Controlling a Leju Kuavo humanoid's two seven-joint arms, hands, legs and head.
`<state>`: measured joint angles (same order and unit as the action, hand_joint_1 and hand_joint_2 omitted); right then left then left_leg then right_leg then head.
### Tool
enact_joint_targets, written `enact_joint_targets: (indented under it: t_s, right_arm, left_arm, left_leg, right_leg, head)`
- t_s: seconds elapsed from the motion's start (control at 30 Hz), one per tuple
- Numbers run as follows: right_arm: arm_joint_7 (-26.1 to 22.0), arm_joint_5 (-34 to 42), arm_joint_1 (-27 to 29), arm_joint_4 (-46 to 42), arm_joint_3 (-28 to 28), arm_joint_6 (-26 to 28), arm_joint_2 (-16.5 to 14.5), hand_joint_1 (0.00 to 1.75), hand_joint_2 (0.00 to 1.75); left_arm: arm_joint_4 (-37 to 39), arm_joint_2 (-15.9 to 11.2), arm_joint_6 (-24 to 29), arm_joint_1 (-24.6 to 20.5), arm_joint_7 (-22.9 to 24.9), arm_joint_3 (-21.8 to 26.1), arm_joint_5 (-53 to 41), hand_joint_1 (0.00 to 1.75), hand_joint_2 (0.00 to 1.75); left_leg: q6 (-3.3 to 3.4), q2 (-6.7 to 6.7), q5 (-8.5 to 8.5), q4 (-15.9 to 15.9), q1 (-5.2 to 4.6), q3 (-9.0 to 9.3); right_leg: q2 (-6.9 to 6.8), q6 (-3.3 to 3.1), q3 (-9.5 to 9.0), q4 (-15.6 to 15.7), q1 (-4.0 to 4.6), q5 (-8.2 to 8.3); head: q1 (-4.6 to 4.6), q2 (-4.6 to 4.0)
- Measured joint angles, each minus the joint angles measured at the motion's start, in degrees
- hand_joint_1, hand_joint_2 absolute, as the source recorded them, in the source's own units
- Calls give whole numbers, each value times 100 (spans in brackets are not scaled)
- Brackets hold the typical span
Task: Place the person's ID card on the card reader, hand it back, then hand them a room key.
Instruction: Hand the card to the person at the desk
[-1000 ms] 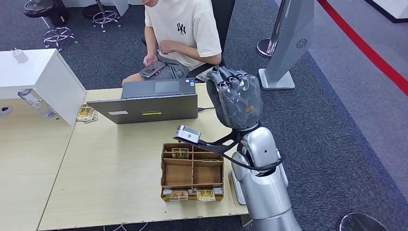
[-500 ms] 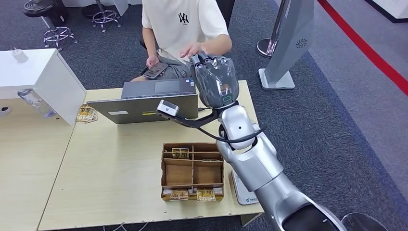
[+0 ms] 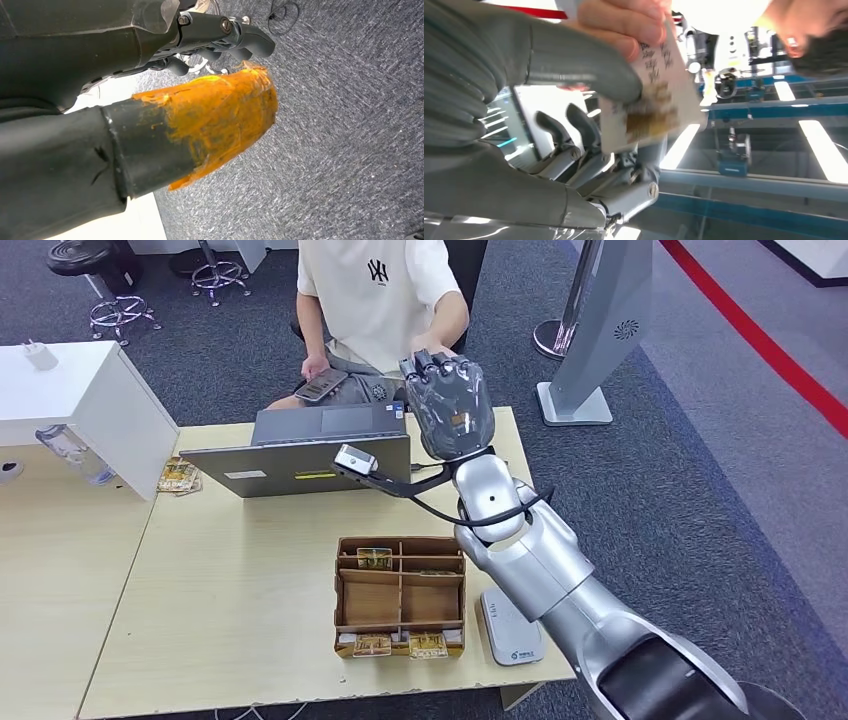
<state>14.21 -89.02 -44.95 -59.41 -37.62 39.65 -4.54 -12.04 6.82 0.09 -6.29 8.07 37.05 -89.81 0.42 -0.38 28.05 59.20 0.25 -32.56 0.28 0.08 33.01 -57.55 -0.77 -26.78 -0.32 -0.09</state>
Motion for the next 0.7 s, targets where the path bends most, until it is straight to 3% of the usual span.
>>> enact_joint_targets:
  t_s: [0.2,0.37,0.47,0.7]
  right_arm:
    - [459,-1,-40,43,-386,2,179,0,175]
    - [527,-1,277,-638,-467,4,341,0,175]
    - [89,1,777,-1391,-341,8,353,0,175]
    - [-1631,198,2288,-3148,301,11,-22,0,175]
  left_arm:
    - [0,0,4,3,36,0,9,0,0]
    - [0,0,42,19,58,0,57,0,0]
    - [0,0,99,46,66,1,128,0,0]
    - [0,2,225,155,81,24,277,0,0]
  left_leg:
    - [0,0,0,1,0,0]
    - [-1,-1,2,0,0,-2]
    - [-2,-2,4,0,1,-4]
    - [-3,-6,7,-3,2,-13]
  right_leg:
    - [0,0,1,0,0,0]
    - [0,-1,3,0,0,-2]
    - [-2,-1,3,0,1,-3]
    - [-6,-1,13,1,1,-11]
  head:
    - [-1,0]
    - [0,0]
    - [-1,0]
    - [2,0]
